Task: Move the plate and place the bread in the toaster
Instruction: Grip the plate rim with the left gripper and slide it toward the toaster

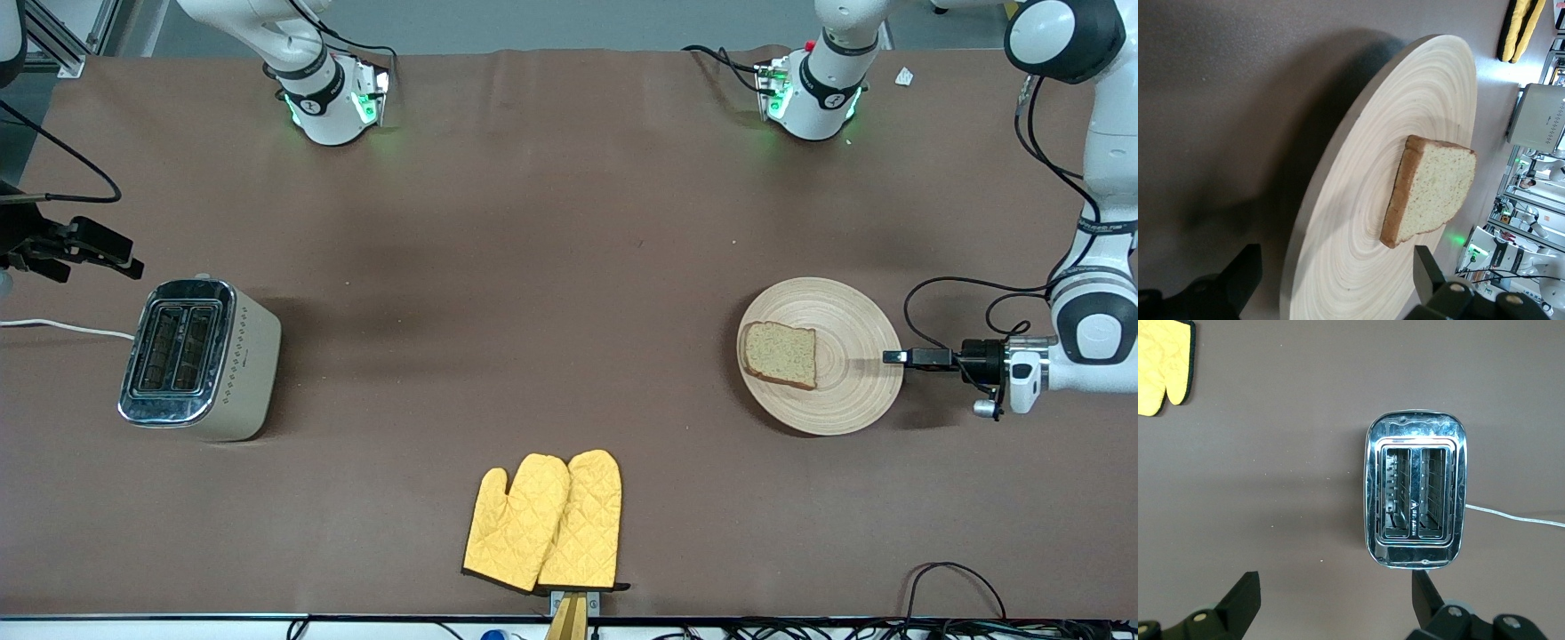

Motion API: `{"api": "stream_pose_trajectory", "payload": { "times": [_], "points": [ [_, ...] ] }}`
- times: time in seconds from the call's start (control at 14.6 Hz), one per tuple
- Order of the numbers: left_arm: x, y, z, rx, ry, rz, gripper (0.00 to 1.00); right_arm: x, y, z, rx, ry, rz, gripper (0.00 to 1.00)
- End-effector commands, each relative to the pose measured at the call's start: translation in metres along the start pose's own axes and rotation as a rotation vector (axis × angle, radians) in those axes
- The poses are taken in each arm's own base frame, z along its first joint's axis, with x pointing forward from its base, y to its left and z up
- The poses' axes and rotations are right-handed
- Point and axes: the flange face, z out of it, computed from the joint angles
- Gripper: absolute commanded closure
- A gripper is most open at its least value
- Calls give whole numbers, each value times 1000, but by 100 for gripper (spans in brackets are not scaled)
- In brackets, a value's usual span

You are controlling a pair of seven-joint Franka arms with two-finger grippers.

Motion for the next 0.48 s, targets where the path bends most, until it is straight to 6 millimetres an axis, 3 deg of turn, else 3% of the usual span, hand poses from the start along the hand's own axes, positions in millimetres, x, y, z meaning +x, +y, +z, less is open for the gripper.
{"api": "stream_pose_trajectory", "payload": {
  "times": [0.0,0.07,0.14,0.27,0.34,0.41],
  "points": [
    [3,0,-7,-17,23,27,47,-1,-2,-4,19,5,-8,0],
    [3,0,-6,-16,22,47,72,-1,-3,-4,19,4,-9,0],
    [3,0,-6,-17,21,66,83,-1,-3,-4,19,2,-8,0],
    [4,-3,0,-26,18,106,91,-3,1,0,21,-18,-3,0],
    [5,0,2,-40,25,115,100,-4,2,0,21,-22,-2,0],
    [7,6,3,-47,21,129,100,-3,-1,-1,20,-17,-5,0]
  ]
}}
